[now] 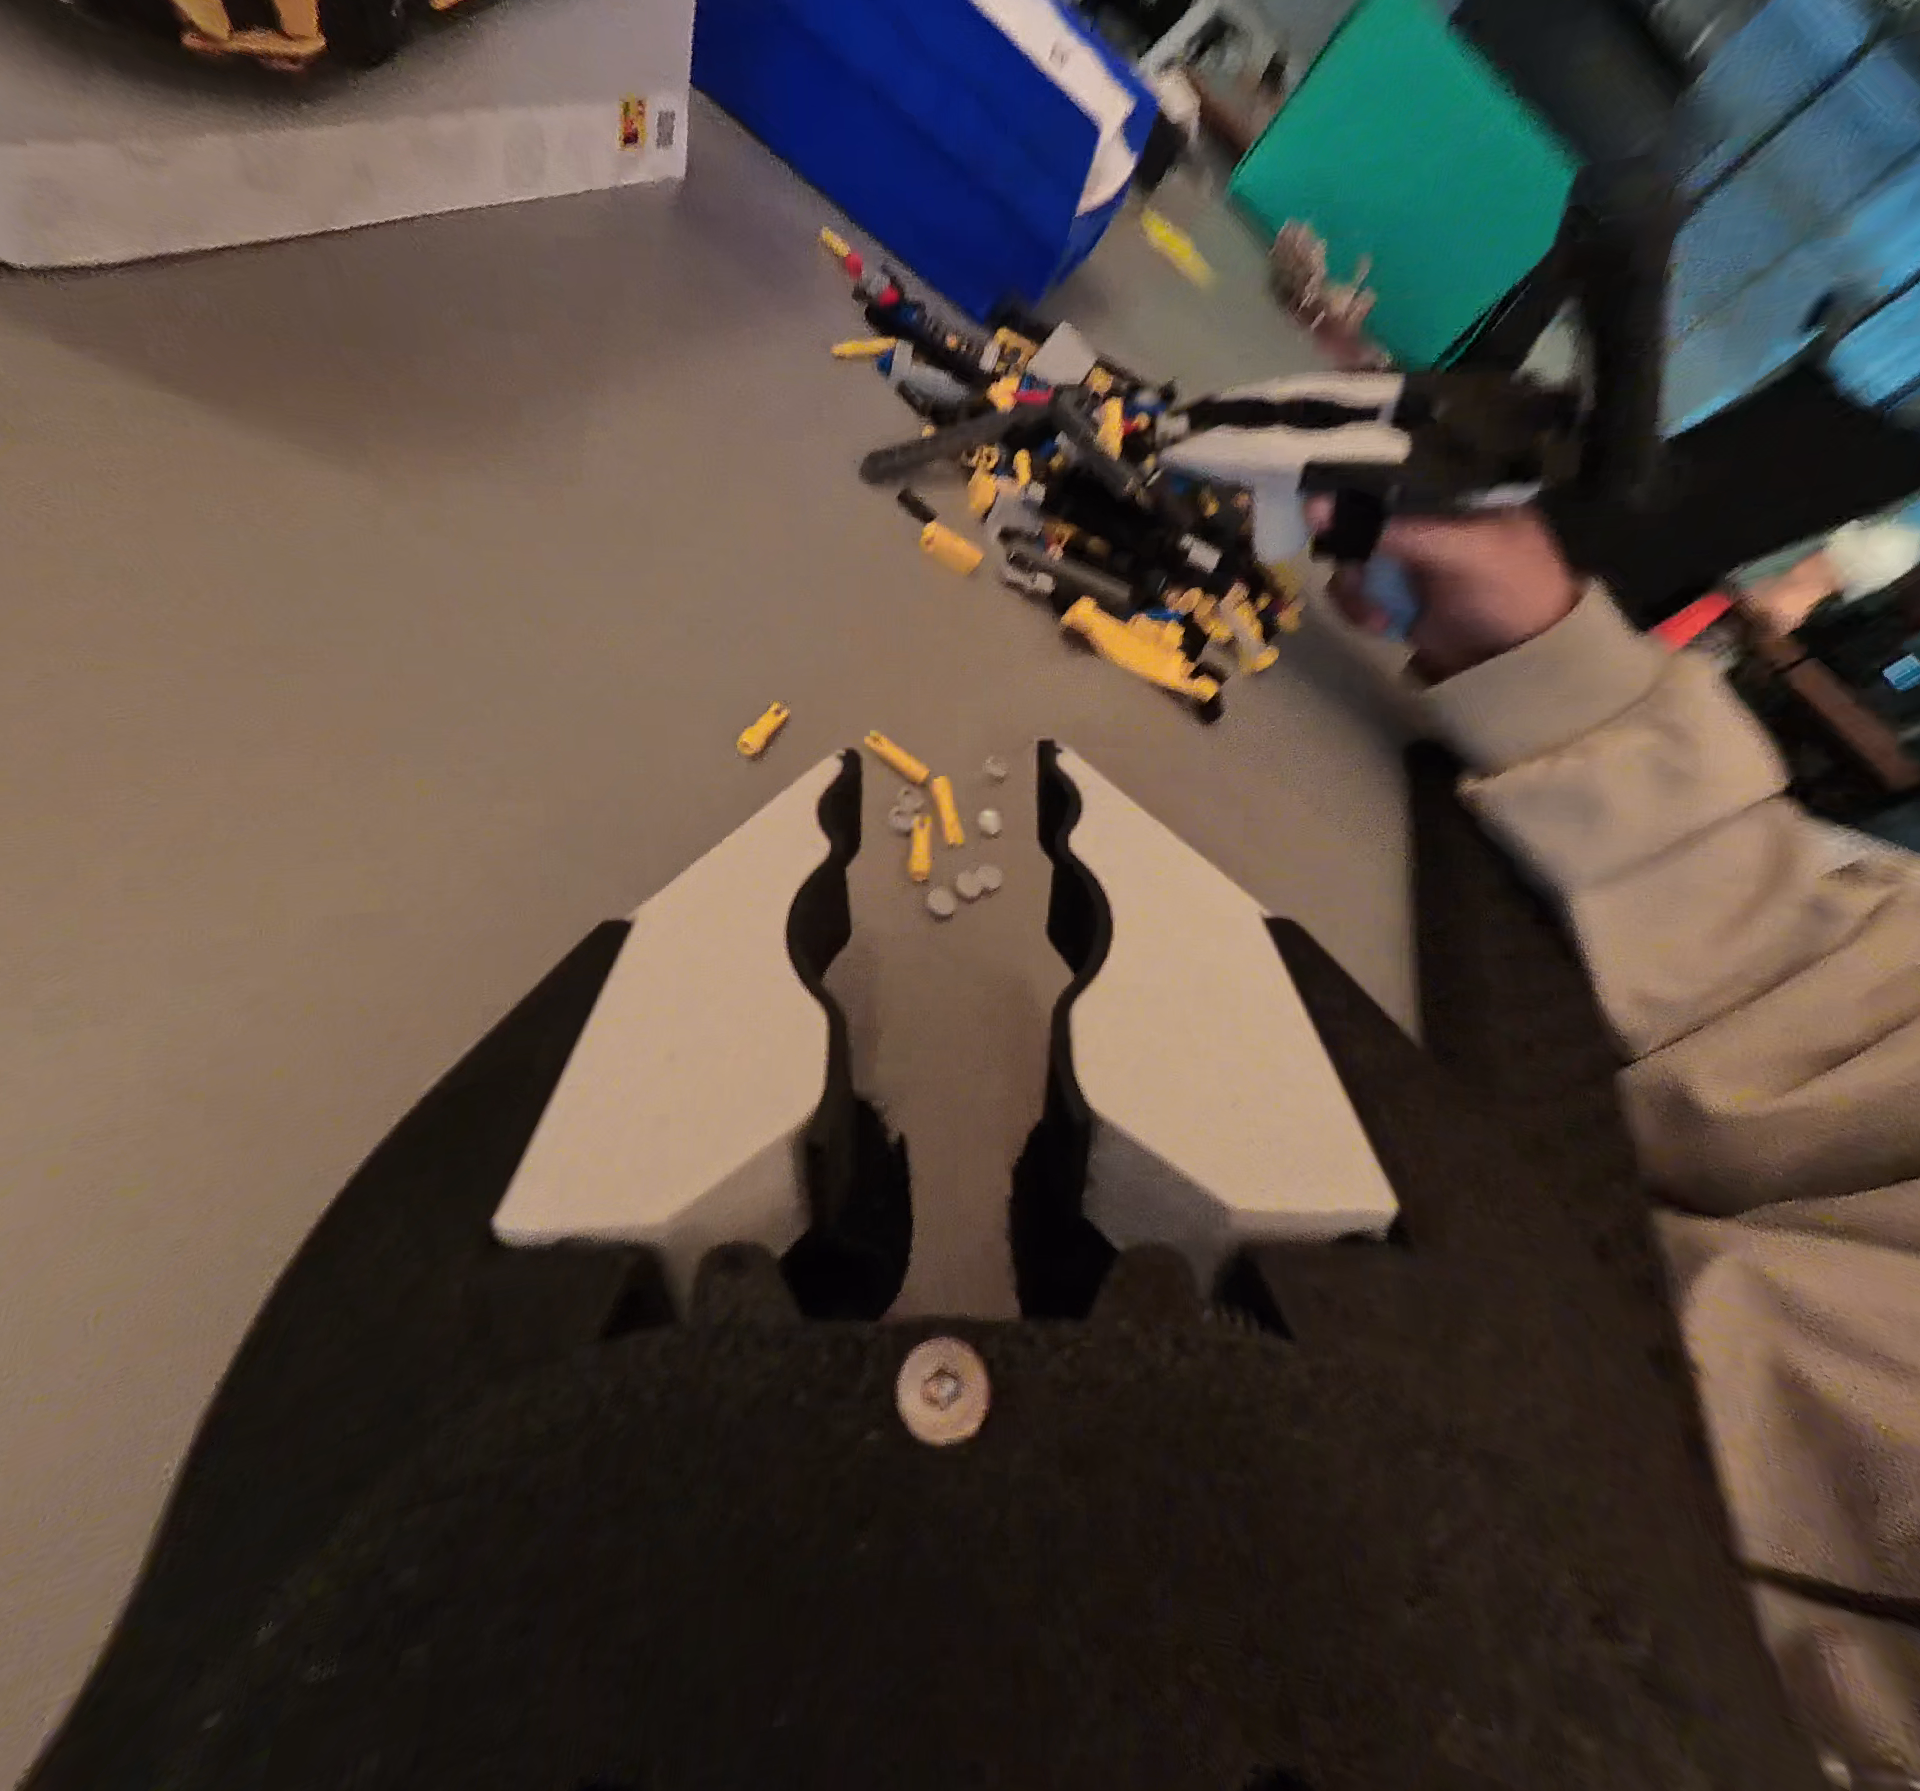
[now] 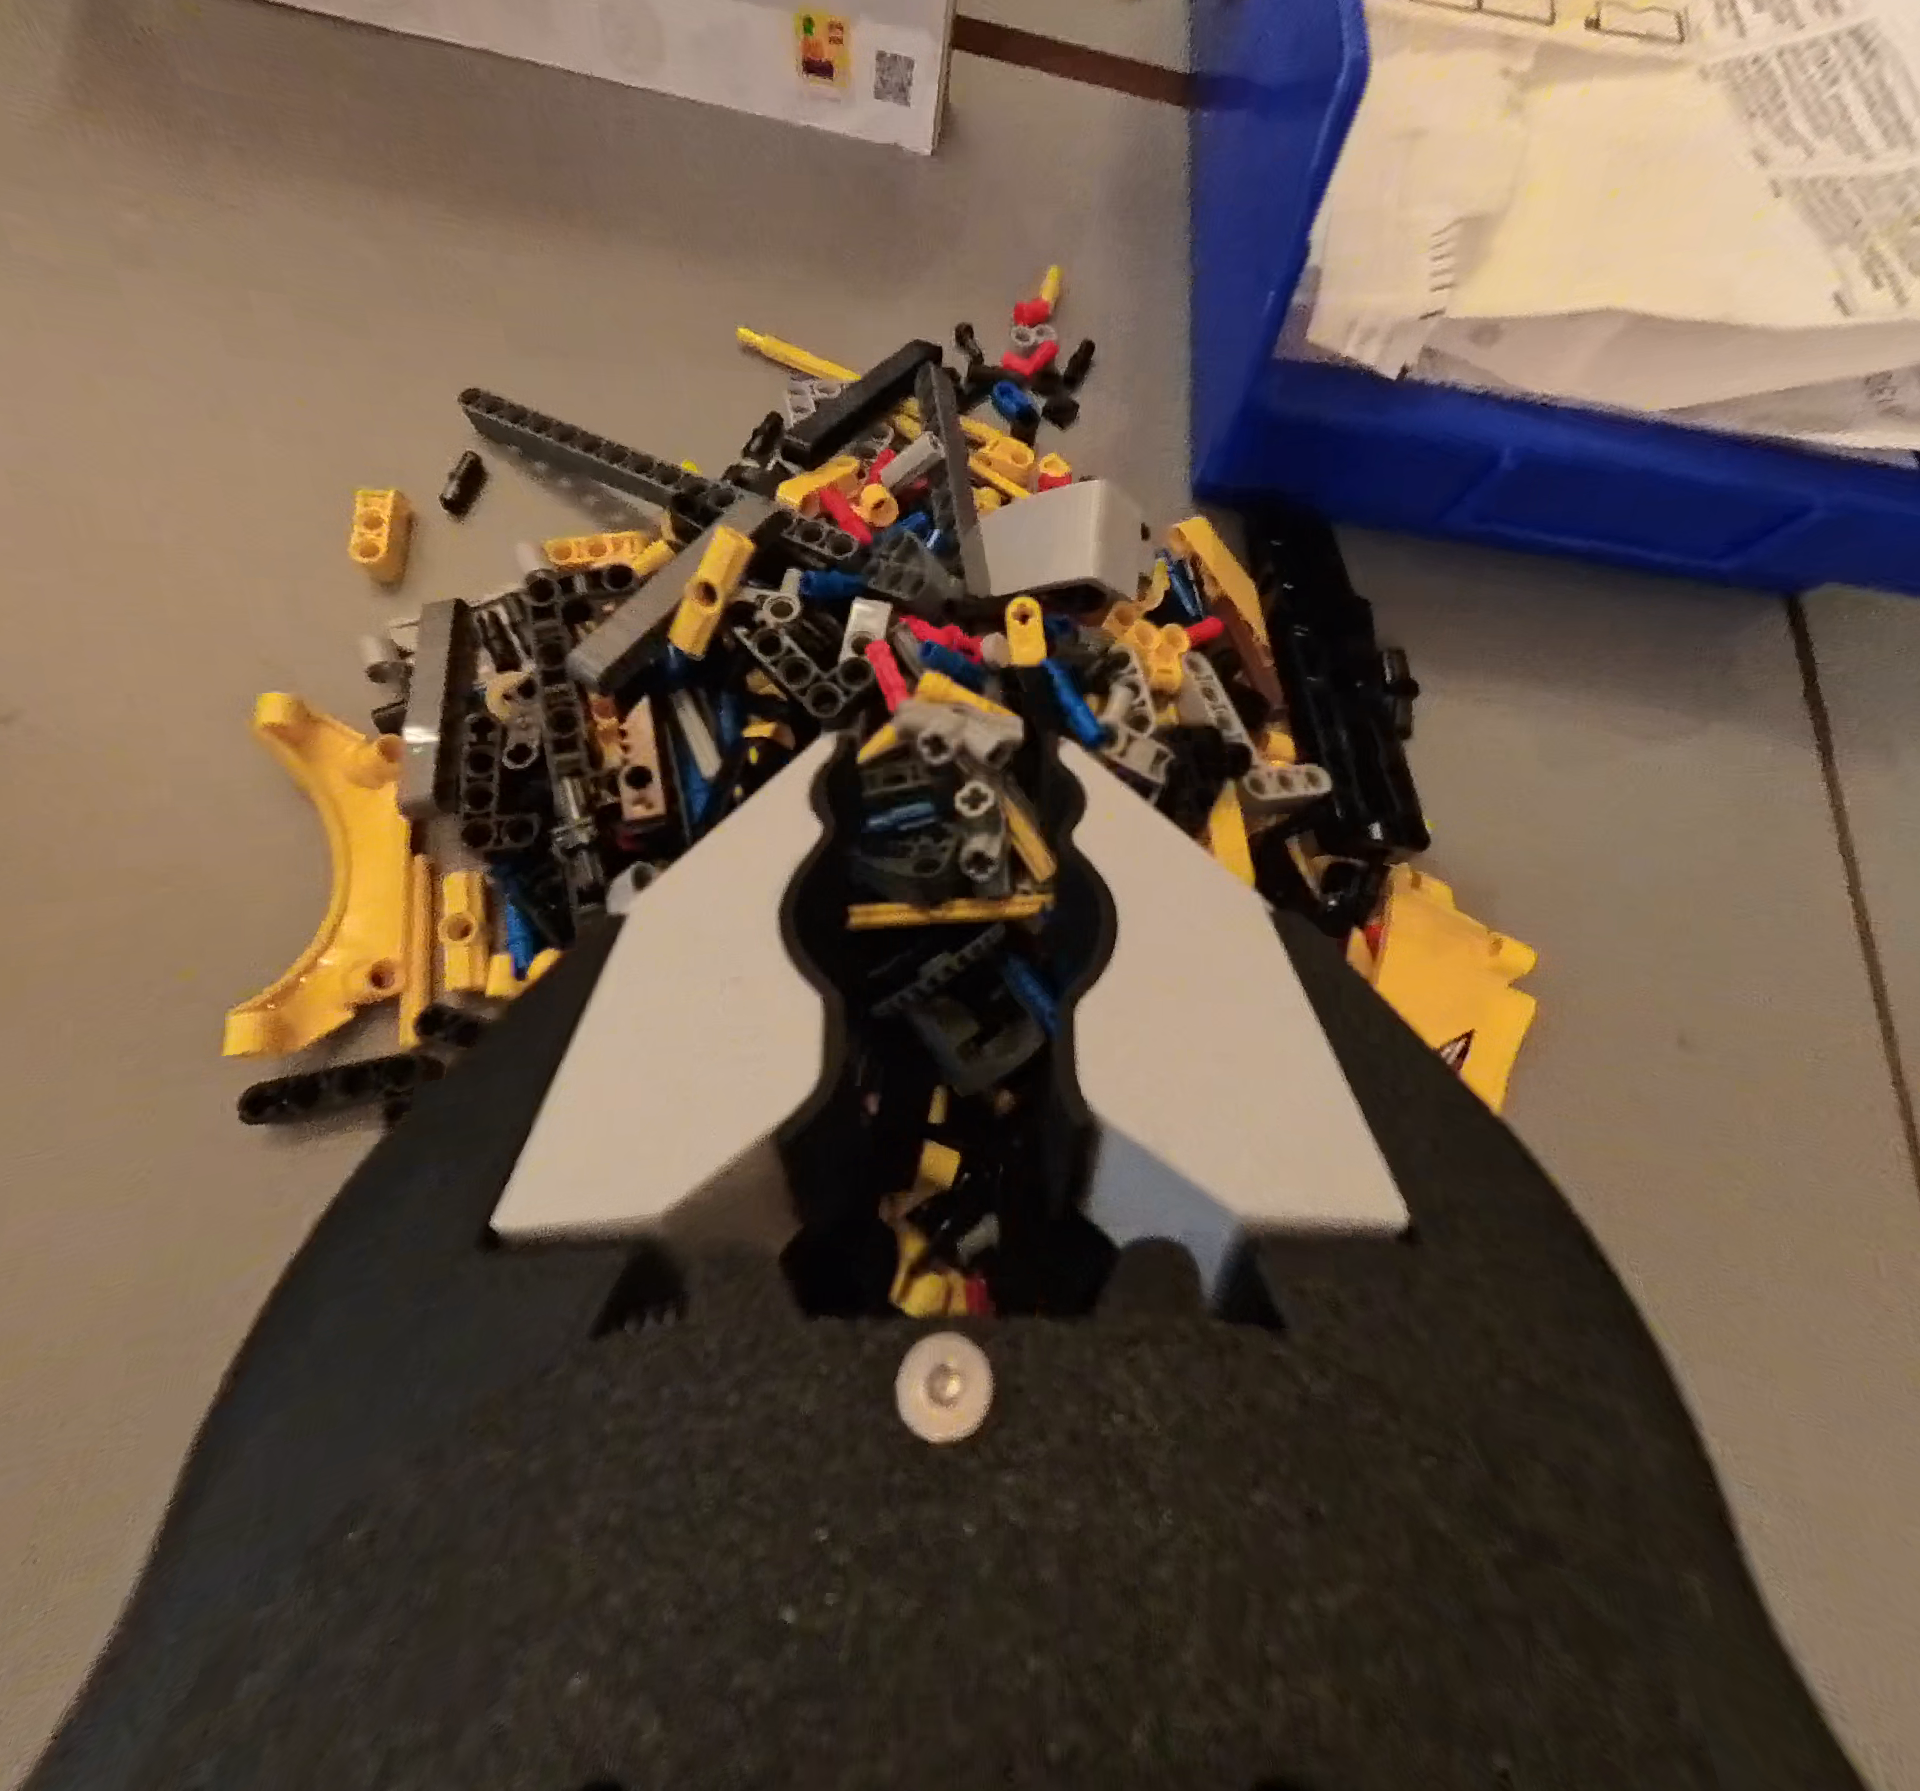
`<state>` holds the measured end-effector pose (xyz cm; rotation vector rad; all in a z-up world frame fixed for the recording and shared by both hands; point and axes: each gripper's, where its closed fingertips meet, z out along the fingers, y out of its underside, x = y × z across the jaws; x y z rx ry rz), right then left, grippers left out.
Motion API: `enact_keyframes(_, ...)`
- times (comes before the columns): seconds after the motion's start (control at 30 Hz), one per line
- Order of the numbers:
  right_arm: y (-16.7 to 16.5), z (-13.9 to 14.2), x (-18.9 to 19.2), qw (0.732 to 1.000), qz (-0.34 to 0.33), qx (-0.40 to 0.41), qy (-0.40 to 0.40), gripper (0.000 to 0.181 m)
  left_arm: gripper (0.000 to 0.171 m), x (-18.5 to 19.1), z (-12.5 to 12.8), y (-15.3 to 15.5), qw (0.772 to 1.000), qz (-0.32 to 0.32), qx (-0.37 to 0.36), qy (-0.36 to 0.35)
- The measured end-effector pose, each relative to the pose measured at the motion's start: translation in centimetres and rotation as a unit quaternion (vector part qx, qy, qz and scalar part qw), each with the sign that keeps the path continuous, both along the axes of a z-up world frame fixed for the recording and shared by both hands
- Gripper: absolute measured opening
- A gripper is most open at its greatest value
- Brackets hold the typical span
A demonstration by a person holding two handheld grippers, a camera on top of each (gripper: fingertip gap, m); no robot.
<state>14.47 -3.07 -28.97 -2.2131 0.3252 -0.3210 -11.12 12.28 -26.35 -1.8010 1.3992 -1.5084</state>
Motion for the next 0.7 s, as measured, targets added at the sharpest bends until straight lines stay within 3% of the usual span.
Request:
enact_keyframes(0.07,0.7,1.6,-1.1,1.0,0.002,0.028,0.004,0.045,0.032,-0.3,-0.5,0.0,0.999,-0.006,0.047,0.019)
enact_keyframes(0.13,2.3,4.3,-4.8,0.995,0.045,0.087,-0.008,0.047,0.031,-0.6,-0.4,0.3,0.997,-0.007,0.069,0.023)
enact_keyframes(0.2,4.4,5.2,-12.9,0.978,0.173,0.106,0.047,0.046,0.031,-0.7,-0.1,1.0,0.997,0.009,0.072,0.013)
enact_keyframes(0.23,5.0,4.9,-18.6,0.954,0.265,0.1,0.101,0.047,0.031,-0.7,0.0,1.3,0.998,0.015,0.068,0.009)
enact_keyframes(0.27,4.8,3.8,-23.6,0.925,0.346,0.067,0.144,0.052,0.031,-0.7,0.1,1.5,0.998,0.017,0.064,0.006)
enact_keyframes(0.33,4.3,0.6,-29.4,0.888,0.438,-0.011,0.137,0.052,0.031,-0.8,0.3,1.3,0.999,0.011,0.053,-0.004)
enact_keyframes(0.4,4.5,-1.7,-31.3,0.875,0.471,-0.057,0.097,0.05,0.031,-1.2,1.0,0.0,0.999,-0.034,0.031,-0.019)
enact_keyframes(0.5,5.2,-3.0,-31.3,0.866,0.49,-0.077,0.055,0.021,0.031,-3.7,1.0,-4.6,0.982,-0.184,-0.035,-0.003)
enact_keyframes(0.6,5.7,-3.0,-30.7,0.865,0.496,-0.071,0.018,0.003,0.031,-5.4,-1.3,-6.0,0.97,-0.239,0.031,0.033)
enact_keyframes(0.7,6.2,-1.9,-30.3,0.863,0.503,-0.039,-0.016,0.003,0.033,-6.4,-2.1,-7.4,0.958,-0.276,0.047,0.058)
